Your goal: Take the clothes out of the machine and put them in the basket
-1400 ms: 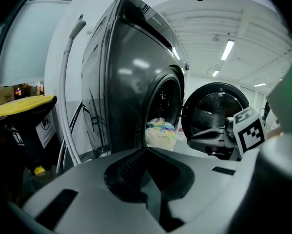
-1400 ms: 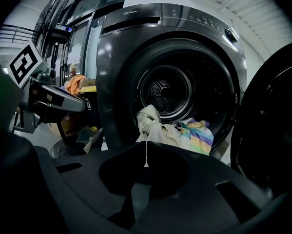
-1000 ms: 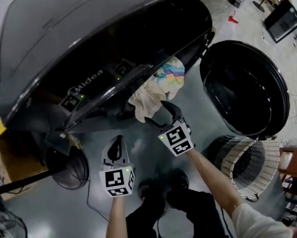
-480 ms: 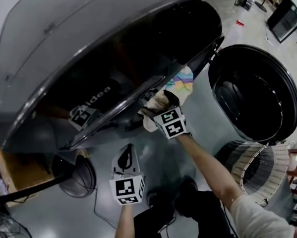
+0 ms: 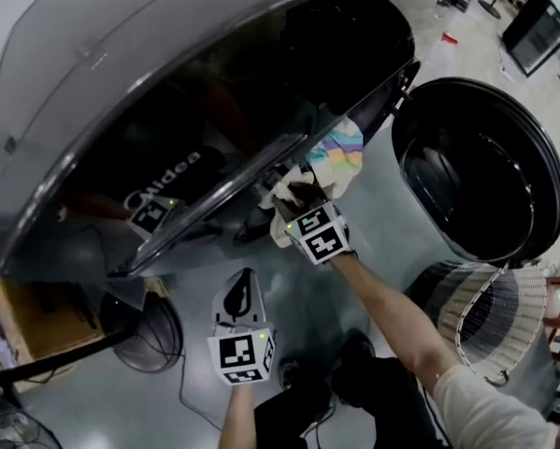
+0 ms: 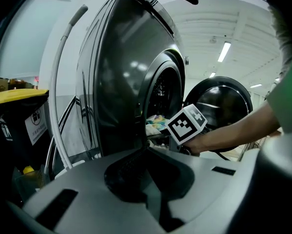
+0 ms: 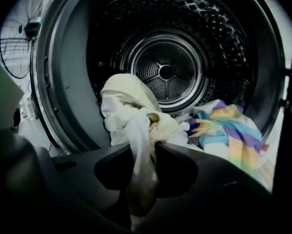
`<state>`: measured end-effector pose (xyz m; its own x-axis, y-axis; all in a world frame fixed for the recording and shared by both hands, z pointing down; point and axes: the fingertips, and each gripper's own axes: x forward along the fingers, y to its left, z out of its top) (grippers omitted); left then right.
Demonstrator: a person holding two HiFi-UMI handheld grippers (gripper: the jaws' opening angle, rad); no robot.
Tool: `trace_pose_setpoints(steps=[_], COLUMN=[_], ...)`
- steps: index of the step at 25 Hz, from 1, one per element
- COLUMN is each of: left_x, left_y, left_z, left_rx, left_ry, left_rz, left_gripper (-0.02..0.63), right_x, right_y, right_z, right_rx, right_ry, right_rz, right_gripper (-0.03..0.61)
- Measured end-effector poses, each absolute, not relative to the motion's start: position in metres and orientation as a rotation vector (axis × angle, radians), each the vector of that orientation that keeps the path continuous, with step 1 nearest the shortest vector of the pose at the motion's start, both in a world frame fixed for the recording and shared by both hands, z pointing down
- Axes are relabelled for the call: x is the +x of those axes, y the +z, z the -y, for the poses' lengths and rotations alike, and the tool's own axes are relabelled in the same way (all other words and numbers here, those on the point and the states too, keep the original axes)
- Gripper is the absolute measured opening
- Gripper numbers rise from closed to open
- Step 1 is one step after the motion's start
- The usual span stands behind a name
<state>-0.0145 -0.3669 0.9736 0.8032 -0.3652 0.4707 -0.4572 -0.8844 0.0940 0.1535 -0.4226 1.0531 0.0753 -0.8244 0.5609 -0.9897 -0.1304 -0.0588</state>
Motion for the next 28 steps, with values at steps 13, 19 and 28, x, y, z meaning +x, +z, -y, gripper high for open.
trace_pose_setpoints(steps=[13, 19, 28], left_x=[-0.031, -0.028, -0.024], left_y=[0.885, 0.843, 0.755], left_z=[0.345, 0.327, 0.311], left_rx=[2.768, 2.754, 2.767], left_ry=[0.668, 0.684, 0.659], left_rz=[0.636, 0.603, 0.585], left_gripper=[0.02, 0.018, 0.018], right_x=[0.114, 0.106, 0.107], right_y=[0.964, 0.912, 0.803], right_z=[0.366, 0.319, 0.268], right_rx=[2.03, 2.073, 2.146], right_ry=[0.707, 0.732, 0.697], right_rz=[1.813, 1.785, 1.751], right_gripper=[0.084, 0.084, 0.081])
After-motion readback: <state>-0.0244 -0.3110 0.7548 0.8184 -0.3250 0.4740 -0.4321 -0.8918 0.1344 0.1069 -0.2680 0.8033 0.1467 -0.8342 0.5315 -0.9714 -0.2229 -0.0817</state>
